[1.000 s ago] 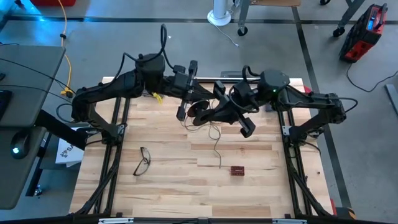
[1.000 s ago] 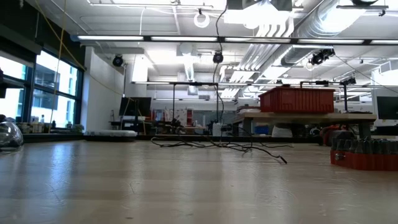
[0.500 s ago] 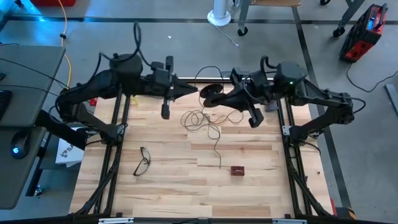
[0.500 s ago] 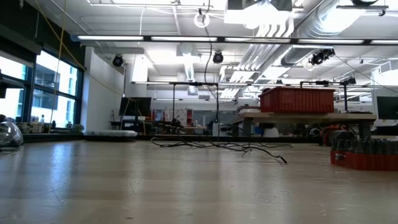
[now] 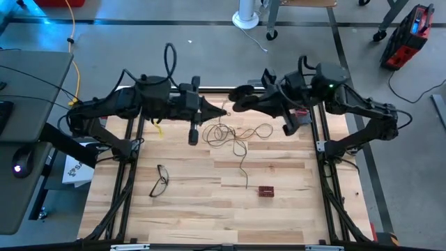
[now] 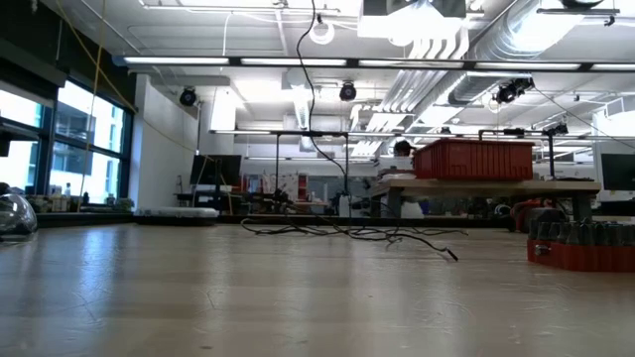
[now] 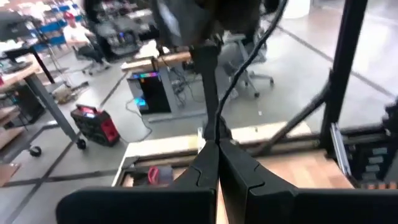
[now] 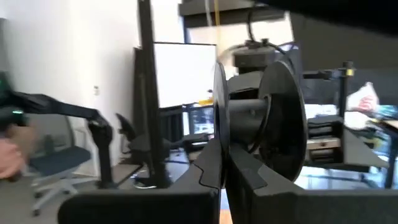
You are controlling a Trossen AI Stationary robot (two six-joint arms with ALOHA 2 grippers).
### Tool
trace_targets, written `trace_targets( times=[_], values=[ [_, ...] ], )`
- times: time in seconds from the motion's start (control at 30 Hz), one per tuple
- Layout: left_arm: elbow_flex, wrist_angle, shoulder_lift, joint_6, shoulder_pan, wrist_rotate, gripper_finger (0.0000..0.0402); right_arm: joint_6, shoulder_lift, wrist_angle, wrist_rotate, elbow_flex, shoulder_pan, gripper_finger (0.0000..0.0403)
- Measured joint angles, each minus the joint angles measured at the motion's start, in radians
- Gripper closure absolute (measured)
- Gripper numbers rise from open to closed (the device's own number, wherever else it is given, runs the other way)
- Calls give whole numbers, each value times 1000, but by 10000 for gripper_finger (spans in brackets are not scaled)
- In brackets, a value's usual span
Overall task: Coil cords
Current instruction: Coil the black wire into the spool
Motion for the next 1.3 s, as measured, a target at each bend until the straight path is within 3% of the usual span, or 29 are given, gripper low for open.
trace_targets(
  times=[0.43, 0.67, 0.87, 1.1, 1.3],
  values=[
    [0, 1, 58, 8, 4, -12, 401, 0, -38, 136, -25, 0, 0, 403],
    [0, 144, 133, 29, 36, 14, 401, 8, -37, 161, -32, 0, 10, 403],
    [1, 92, 180, -16, 49, 46, 395, 11, -37, 229, -53, 0, 15, 403],
    [-1, 62, 166, -118, 50, 49, 335, 10, -41, 237, -58, 0, 15, 403],
    [0, 71, 113, -173, 54, 119, 273, 16, -40, 228, -85, 0, 15, 403]
  ],
)
